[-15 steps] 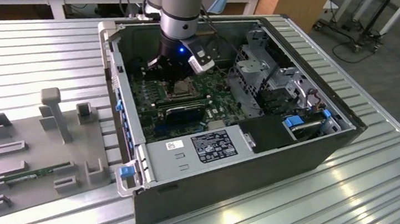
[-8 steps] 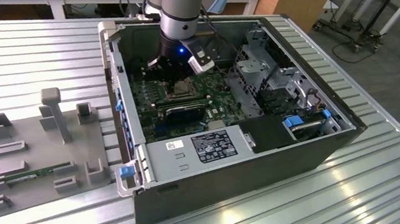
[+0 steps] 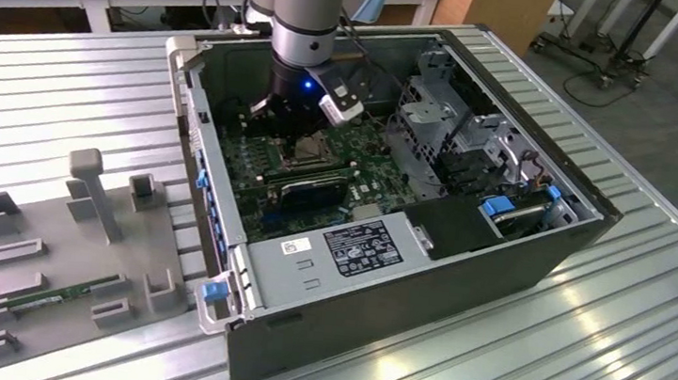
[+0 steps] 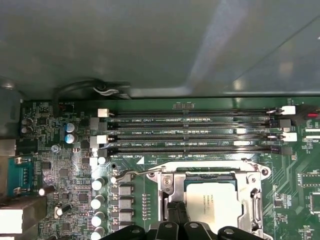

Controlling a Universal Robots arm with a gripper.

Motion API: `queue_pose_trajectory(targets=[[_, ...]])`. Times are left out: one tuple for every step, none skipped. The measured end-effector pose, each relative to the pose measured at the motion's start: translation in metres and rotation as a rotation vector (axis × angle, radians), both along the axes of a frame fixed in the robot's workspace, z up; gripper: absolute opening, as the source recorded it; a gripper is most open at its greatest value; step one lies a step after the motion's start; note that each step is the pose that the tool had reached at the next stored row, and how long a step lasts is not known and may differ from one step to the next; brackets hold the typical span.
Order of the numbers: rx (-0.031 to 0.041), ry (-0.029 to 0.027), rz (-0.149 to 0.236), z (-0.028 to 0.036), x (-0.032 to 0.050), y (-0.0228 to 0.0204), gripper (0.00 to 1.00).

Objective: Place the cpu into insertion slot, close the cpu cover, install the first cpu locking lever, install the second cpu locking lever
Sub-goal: 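Close the cpu cover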

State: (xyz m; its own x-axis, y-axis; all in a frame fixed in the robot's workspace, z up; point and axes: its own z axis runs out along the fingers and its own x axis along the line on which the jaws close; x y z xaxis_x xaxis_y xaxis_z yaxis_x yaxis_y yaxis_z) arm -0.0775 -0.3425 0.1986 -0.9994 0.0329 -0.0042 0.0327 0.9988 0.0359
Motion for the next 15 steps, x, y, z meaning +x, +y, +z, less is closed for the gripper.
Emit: queue_pose_trajectory(targets=[[0.0003,-0.0001,0.0,0.0007,0.0001,0.0001,0.11],[-0.0003,0.0004,0.0,0.002,0.0,0.0001,0.11],[-0.0008,0.0007,0.0,0.0033,-0.0001,-0.0001,0.11],[-0.0008,0.0007,0.0,0.0043,-0.0001,-0.0001,0.11],[-0.0009,0.0007,0.0,0.0053,-0.0001,-0.0001,0.11],[-0.001,0.0008,0.0,0.0062,-0.0001,-0.0001,0.11],[-0.0011,0.0008,0.0,0.007,-0.0001,-0.0002,0.11],[-0.001,0.0006,0.0,0.0073,-0.0001,-0.0001,0.11],[-0.0008,0.0005,0.0,0.0073,0.0,-0.0001,0.11],[-0.0008,0.0004,0.0,0.0073,-0.0001,-0.0001,0.11],[-0.0008,0.0005,0.0,0.0073,-0.0001,-0.0001,0.11],[-0.0009,0.0007,0.0,0.0075,-0.0001,-0.0002,0.11],[-0.001,0.0006,0.0,0.0075,-0.0001,-0.0001,0.11],[-0.001,0.0007,0.0,0.0075,-0.0003,-0.0001,0.11],[-0.0013,0.0007,0.0,0.0078,-0.0004,-0.0002,0.11]])
